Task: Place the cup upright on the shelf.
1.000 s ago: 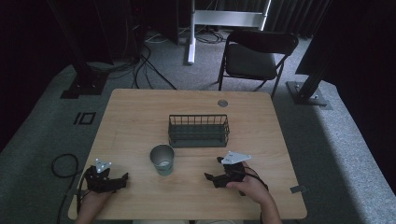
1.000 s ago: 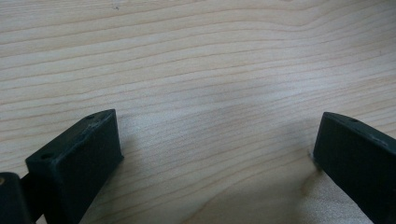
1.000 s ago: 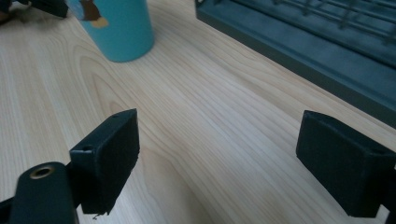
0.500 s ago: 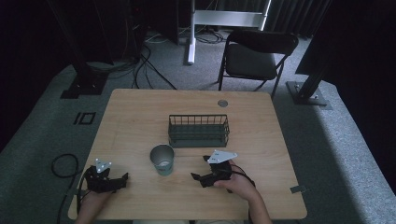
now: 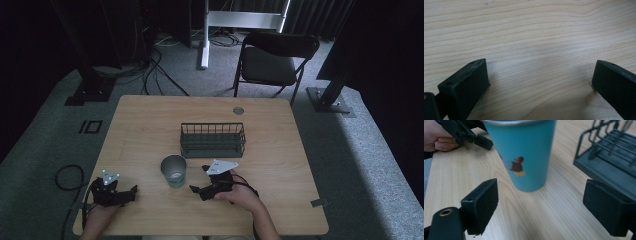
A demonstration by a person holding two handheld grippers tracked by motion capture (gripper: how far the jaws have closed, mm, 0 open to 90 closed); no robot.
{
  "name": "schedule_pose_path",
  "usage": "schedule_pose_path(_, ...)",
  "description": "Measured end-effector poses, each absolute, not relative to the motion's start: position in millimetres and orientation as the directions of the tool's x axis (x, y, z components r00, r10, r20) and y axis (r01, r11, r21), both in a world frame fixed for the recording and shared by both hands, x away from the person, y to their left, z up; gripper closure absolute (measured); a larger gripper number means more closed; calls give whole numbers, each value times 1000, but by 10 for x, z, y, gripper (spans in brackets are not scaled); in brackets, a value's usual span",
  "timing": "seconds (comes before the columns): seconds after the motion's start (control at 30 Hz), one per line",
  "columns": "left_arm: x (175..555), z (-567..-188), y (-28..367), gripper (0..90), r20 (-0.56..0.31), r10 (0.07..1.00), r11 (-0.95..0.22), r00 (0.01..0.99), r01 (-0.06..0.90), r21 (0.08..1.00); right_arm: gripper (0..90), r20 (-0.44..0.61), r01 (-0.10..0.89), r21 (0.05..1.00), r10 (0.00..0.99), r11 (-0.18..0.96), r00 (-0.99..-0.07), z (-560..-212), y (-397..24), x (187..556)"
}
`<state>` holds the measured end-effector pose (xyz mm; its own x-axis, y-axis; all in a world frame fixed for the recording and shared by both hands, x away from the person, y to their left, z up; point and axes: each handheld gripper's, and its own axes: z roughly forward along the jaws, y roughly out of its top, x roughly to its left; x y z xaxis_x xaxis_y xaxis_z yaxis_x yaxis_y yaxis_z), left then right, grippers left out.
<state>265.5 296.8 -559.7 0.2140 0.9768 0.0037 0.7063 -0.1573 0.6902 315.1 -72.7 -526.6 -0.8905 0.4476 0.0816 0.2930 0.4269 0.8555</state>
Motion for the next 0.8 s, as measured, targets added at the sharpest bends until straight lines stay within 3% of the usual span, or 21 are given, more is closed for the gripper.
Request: schedule_pose_path(0.8, 2655, -5597, 2968, 15, 4, 977, -157, 214, 706, 690, 126, 48, 227, 885, 406, 407, -913, -5219, -208, 3208)
